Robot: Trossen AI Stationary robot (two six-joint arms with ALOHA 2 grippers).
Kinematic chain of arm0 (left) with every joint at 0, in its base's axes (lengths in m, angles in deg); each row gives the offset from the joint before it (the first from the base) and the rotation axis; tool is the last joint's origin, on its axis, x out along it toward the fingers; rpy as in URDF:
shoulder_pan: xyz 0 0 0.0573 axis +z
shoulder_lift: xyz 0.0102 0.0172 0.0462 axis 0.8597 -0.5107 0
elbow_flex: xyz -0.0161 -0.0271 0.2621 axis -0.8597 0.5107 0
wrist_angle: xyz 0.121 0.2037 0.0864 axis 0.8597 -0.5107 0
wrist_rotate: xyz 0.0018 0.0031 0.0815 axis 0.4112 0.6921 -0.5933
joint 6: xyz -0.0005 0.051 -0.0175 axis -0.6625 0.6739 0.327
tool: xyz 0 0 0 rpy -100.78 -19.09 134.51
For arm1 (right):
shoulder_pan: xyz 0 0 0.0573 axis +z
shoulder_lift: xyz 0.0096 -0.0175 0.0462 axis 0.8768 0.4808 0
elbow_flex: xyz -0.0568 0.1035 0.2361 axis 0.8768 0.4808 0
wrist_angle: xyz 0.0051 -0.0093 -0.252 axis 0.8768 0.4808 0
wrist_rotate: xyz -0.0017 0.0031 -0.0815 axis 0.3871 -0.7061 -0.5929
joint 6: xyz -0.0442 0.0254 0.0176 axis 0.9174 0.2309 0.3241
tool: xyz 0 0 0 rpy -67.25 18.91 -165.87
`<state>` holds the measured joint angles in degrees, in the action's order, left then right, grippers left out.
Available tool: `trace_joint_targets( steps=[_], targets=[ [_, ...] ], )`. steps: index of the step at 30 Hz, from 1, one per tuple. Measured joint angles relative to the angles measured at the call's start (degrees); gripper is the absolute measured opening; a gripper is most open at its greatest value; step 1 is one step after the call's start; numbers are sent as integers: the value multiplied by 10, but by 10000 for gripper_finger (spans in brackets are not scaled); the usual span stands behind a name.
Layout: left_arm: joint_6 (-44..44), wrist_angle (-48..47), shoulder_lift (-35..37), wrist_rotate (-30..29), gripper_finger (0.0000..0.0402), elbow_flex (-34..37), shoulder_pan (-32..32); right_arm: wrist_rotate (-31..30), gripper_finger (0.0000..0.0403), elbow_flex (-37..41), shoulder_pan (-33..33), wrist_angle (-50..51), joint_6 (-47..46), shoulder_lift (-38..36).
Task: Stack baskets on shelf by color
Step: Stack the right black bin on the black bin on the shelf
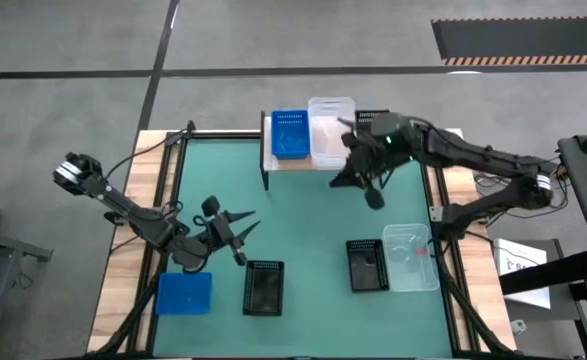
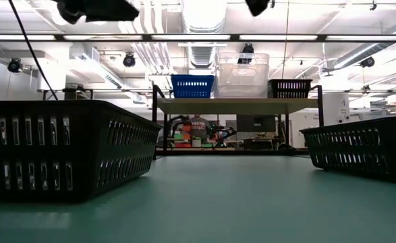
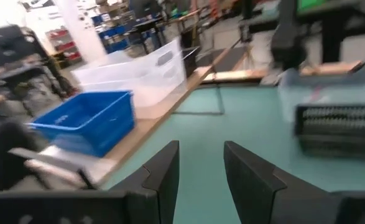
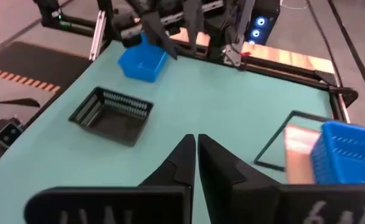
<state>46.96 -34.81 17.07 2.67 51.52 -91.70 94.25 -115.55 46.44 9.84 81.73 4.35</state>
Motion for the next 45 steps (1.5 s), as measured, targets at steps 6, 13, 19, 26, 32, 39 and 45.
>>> trace_joint_targets(
  steps=[6,13,19,26,32,39,45],
  targets=[
    [-1,143,-69,109,111,-1,-3,-74,9,60,87,9,-22,-48],
    [0,186,-146,149,111,-33,-16,-118,9,108,194,12,-55,-73],
    [4,186,-167,148,111,-49,-15,-198,9,116,300,25,-109,-58],
    [4,200,-170,138,111,-48,-11,-308,9,117,411,95,-193,-16],
    [24,236,-183,134,111,-47,-9,-325,9,116,456,129,-242,41],
    [36,274,-187,134,111,-47,-9,-287,36,115,482,129,-306,92],
    [32,274,-187,134,111,-46,-9,-279,106,115,503,137,-346,122]
  ],
)
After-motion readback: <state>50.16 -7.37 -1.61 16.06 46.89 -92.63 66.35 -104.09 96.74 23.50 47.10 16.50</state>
